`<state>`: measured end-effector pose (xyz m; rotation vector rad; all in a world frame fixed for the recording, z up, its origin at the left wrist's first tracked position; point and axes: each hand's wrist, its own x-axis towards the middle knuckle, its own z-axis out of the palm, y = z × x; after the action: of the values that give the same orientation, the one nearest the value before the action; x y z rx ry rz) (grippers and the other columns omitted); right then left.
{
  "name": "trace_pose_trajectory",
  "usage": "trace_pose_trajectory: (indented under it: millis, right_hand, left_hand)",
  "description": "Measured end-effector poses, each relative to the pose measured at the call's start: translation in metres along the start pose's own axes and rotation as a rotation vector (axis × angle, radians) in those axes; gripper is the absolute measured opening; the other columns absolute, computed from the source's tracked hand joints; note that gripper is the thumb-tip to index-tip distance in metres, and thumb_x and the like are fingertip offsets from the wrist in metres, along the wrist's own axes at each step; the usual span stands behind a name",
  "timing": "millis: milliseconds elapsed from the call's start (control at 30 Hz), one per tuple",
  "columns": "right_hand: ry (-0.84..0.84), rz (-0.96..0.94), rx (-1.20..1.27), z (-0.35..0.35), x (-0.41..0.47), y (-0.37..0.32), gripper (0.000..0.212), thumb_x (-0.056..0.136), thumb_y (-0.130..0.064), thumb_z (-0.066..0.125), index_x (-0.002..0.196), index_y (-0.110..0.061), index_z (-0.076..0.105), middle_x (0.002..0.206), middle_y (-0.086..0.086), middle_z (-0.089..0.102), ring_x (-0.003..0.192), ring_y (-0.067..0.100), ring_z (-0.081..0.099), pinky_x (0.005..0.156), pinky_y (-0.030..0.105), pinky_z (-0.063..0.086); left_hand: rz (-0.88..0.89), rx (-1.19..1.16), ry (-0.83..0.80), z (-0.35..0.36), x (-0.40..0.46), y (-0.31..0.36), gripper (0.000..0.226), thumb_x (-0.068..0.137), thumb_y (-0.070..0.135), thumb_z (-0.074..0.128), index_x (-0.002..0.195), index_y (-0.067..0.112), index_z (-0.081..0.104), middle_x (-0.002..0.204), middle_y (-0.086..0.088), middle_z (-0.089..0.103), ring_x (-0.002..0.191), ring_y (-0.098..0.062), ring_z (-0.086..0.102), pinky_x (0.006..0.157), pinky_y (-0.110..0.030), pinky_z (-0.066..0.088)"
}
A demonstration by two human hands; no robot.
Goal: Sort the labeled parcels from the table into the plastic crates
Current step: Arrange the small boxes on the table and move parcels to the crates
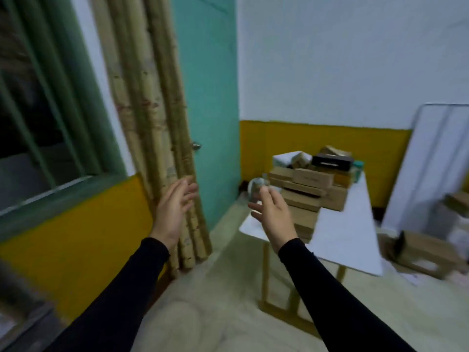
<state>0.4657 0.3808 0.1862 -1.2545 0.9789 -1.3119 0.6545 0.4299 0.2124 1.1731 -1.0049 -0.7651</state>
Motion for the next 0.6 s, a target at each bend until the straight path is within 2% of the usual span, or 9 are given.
trace_pose_trajectory:
  millis: [133, 200, 267, 333, 400, 500, 600]
  right_hand:
    - [0.183, -0.002, -0.029, -0.156, 0.024, -0.013, 0.021, 0.105, -0.035, 0.04, 0.112, -0.025, 0.057, 0.12, 0.004, 0.063, 0.107, 0.02, 0.064, 0.096, 0.038, 0.052]
    - [0.27, 0.001, -0.073, -0.224, 0.033, -0.018, 0.019, 0.105, -0.037, 0.041, 0.103, -0.03, 0.058, 0.115, 0.005, 0.065, 0.106, 0.021, 0.064, 0.097, 0.04, 0.052]
    - [0.327, 0.009, -0.096, -0.287, 0.044, -0.022, 0.019, 0.105, -0.038, 0.04, 0.102, -0.031, 0.058, 0.106, -0.004, 0.066, 0.105, 0.019, 0.064, 0.097, 0.04, 0.051]
    - [0.343, 0.036, -0.1, -0.327, 0.057, -0.022, 0.02, 0.106, -0.038, 0.039, 0.111, -0.028, 0.056, 0.104, -0.012, 0.063, 0.106, 0.017, 0.063, 0.098, 0.038, 0.05]
    - [0.34, 0.069, -0.119, -0.359, 0.071, -0.021, 0.022, 0.106, -0.038, 0.037, 0.115, -0.027, 0.054, 0.106, -0.013, 0.061, 0.107, 0.017, 0.062, 0.1, 0.039, 0.049]
    - [0.31, 0.079, -0.134, -0.393, 0.105, -0.014, 0.02, 0.106, -0.038, 0.037, 0.109, -0.03, 0.055, 0.106, -0.012, 0.061, 0.108, 0.017, 0.061, 0.1, 0.039, 0.049]
    - [0.267, 0.087, -0.155, -0.407, 0.151, -0.006, 0.02, 0.105, -0.041, 0.038, 0.104, -0.031, 0.056, 0.114, -0.004, 0.063, 0.105, 0.016, 0.063, 0.099, 0.04, 0.05]
  left_hand:
    - [-0.006, -0.05, -0.138, 0.155, 0.022, -0.017, 0.033, 0.105, 0.033, 0.037, 0.129, 0.018, 0.055, 0.124, -0.007, 0.062, 0.108, -0.016, 0.061, 0.094, -0.032, 0.046]
    - [-0.011, -0.049, -0.22, 0.227, 0.025, -0.024, 0.037, 0.106, 0.033, 0.036, 0.134, 0.015, 0.052, 0.123, -0.005, 0.061, 0.109, -0.014, 0.061, 0.089, -0.027, 0.047]
    - [-0.008, -0.051, -0.292, 0.296, 0.023, -0.033, 0.038, 0.106, 0.033, 0.036, 0.135, 0.015, 0.051, 0.12, 0.0, 0.062, 0.11, -0.013, 0.061, 0.091, -0.027, 0.047]
    - [-0.02, -0.063, -0.31, 0.337, 0.025, -0.042, 0.04, 0.105, 0.033, 0.037, 0.137, 0.014, 0.05, 0.121, 0.0, 0.063, 0.112, -0.016, 0.061, 0.098, -0.033, 0.047]
    - [-0.03, -0.058, -0.301, 0.371, 0.034, -0.052, 0.041, 0.105, 0.034, 0.037, 0.139, 0.014, 0.049, 0.124, -0.003, 0.063, 0.114, -0.017, 0.061, 0.098, -0.033, 0.048]
    - [-0.04, -0.061, -0.265, 0.416, 0.057, -0.065, 0.039, 0.106, 0.031, 0.036, 0.137, 0.014, 0.051, 0.122, -0.003, 0.063, 0.112, -0.015, 0.061, 0.09, -0.027, 0.049]
    - [-0.011, -0.066, -0.235, 0.45, 0.087, -0.074, 0.035, 0.106, 0.03, 0.035, 0.133, 0.016, 0.053, 0.118, 0.0, 0.063, 0.111, -0.015, 0.061, 0.088, -0.024, 0.048]
